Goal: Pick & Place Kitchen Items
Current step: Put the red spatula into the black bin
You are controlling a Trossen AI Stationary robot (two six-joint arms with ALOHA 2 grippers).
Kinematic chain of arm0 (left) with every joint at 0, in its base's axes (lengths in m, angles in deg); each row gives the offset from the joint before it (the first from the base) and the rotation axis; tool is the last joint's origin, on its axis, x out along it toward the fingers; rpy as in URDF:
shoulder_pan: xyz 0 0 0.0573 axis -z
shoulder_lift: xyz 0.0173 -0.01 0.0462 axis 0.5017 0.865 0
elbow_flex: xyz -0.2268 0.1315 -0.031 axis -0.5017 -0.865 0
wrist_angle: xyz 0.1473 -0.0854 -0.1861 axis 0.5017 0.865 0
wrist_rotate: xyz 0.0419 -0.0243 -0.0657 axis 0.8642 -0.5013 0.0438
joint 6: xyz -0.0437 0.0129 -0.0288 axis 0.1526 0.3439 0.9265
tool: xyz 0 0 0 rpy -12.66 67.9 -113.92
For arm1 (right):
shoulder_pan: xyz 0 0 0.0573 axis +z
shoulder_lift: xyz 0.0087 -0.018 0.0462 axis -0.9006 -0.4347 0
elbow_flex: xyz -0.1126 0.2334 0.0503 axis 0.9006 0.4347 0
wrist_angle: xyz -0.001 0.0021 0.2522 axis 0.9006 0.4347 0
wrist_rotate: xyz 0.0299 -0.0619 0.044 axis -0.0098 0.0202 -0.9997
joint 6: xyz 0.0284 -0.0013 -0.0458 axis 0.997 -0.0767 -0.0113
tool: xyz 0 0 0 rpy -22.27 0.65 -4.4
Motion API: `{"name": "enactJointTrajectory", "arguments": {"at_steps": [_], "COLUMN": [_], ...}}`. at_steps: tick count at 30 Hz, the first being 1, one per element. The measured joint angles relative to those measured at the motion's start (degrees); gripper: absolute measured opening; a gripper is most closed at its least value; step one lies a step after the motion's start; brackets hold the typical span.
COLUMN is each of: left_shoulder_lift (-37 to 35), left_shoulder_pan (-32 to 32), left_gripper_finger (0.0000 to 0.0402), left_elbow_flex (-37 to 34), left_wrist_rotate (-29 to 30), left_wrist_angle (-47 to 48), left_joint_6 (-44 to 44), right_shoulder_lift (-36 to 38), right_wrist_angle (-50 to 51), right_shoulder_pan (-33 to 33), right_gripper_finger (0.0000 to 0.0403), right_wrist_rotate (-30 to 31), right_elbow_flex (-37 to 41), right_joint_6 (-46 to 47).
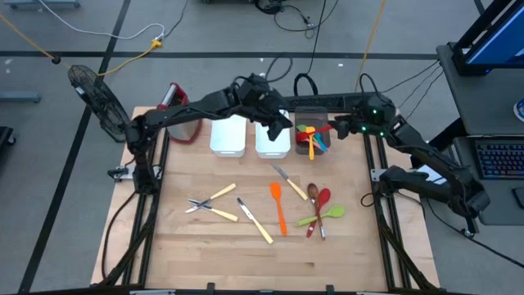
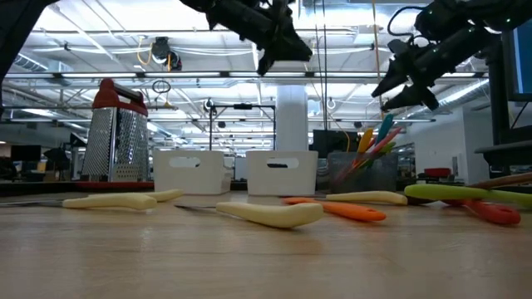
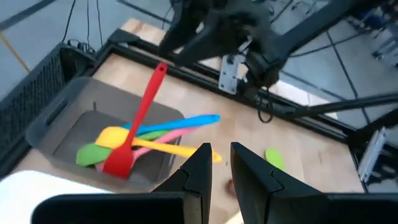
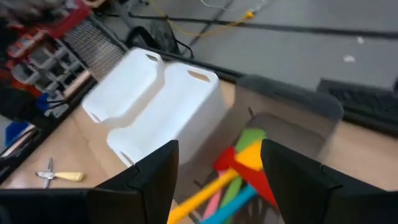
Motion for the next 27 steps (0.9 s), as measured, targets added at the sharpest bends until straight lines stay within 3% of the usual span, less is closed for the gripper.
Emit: {"name": "enactJointTrajectory", "arguments": {"at_steps": [12,20,27], "left_shoulder_lift": [-10.91,-11.37,-11.39], "left_shoulder_pan": [0.26,0.76,0.76], "left_gripper_finger": [0.0063,0.0062,0.0063], "left_elbow_flex": [0.00,-0.04,-0.04], "left_wrist_rotate": [4.68,6.81,6.81], "left_wrist_angle": [10.43,11.55,12.97], "left_joint_6": [-6.22,-6.36,-6.32], "right_shoulder_lift": [0.48,0.57,3.59], "right_wrist_angle": [3.30,-11.26,-15.75], "right_shoulder_pan": [0.11,0.11,0.11], "right_gripper_finger": [0.0228,0.0228,0.0228], "right_wrist_rotate": [-0.09,-1.75,-6.10], "right_elbow_flex": [2.34,10.83,11.19], "right_joint_6": [5.27,14.15,17.15]}}
